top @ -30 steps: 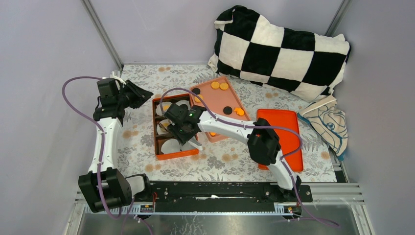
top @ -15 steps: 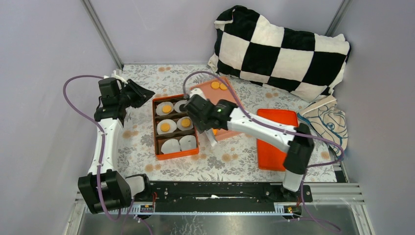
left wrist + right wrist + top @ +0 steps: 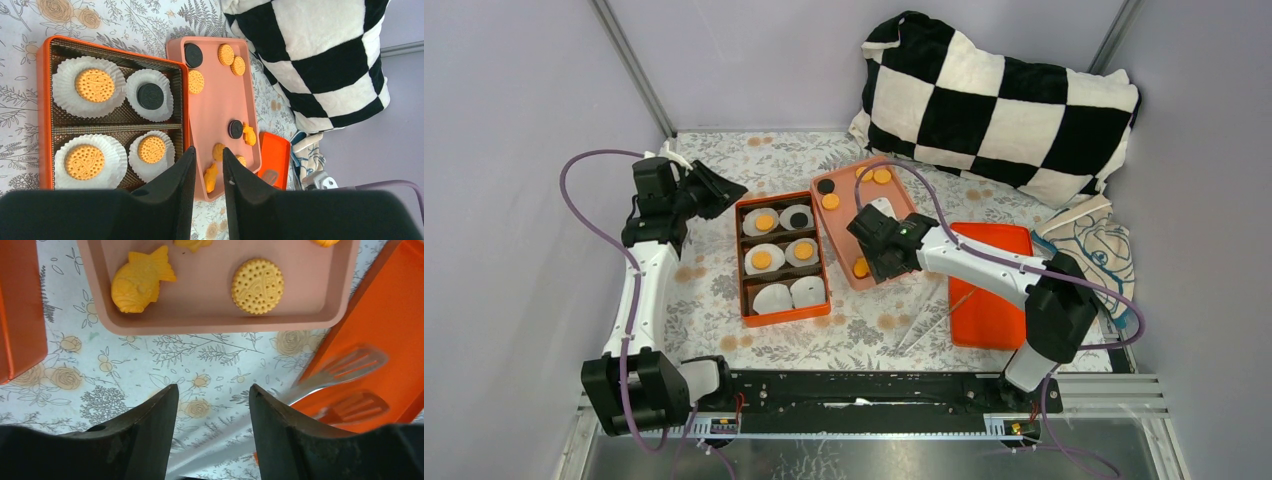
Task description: Pack the cookies
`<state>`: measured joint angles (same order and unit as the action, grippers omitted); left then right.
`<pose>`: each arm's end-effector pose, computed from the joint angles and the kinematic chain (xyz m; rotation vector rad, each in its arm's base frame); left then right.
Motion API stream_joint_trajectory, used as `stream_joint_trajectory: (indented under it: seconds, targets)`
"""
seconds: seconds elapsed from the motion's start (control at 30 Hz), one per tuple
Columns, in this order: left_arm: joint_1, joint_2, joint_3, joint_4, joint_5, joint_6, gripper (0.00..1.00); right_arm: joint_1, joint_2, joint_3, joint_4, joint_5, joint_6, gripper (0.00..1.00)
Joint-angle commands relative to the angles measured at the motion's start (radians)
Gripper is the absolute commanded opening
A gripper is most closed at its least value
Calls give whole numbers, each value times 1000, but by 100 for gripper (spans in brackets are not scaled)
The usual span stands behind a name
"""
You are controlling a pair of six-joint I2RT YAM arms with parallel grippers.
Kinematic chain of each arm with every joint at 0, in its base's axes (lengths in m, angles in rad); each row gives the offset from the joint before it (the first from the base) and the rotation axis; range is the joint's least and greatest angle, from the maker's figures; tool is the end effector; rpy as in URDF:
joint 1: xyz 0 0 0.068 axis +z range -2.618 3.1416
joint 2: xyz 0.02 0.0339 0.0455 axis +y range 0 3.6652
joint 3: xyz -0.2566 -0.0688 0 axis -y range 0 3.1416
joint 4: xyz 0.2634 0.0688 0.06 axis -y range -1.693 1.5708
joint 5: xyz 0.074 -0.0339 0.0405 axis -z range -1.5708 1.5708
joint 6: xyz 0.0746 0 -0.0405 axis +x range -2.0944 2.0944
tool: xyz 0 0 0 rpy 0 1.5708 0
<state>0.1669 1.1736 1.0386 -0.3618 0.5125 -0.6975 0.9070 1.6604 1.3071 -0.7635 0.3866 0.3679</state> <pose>0.3138 0.0158 0.3079 -0.5774 2.0275 -0.8518 0.2523 0.2769 0.2056 -0.5685 2.4909 -0.0506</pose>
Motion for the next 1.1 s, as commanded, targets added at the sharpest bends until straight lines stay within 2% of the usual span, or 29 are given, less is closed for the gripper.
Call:
stream_joint_trajectory:
  seconds: [0.0,0.23,0.33,0.53,0.87,1.07]
  targets:
    - [-13,0,8,43,-12,-4,31,0,-6,-51,28,-69,75,61]
    - [-71,10,13,49,-38,1,31,3,-152,-221,2,-99,200,59]
    - [-109,23,18,51,-45,-6,31,21,-209,-269,-25,-119,256,55]
    - [-163,17,10,65,-65,-23,31,59,-322,-348,-86,-111,364,55]
    - [-253,29,-23,95,-70,-41,31,142,-404,-467,-133,-158,487,55]
    - [-283,53,-34,115,-73,-50,31,142,-317,-489,-114,-108,466,54]
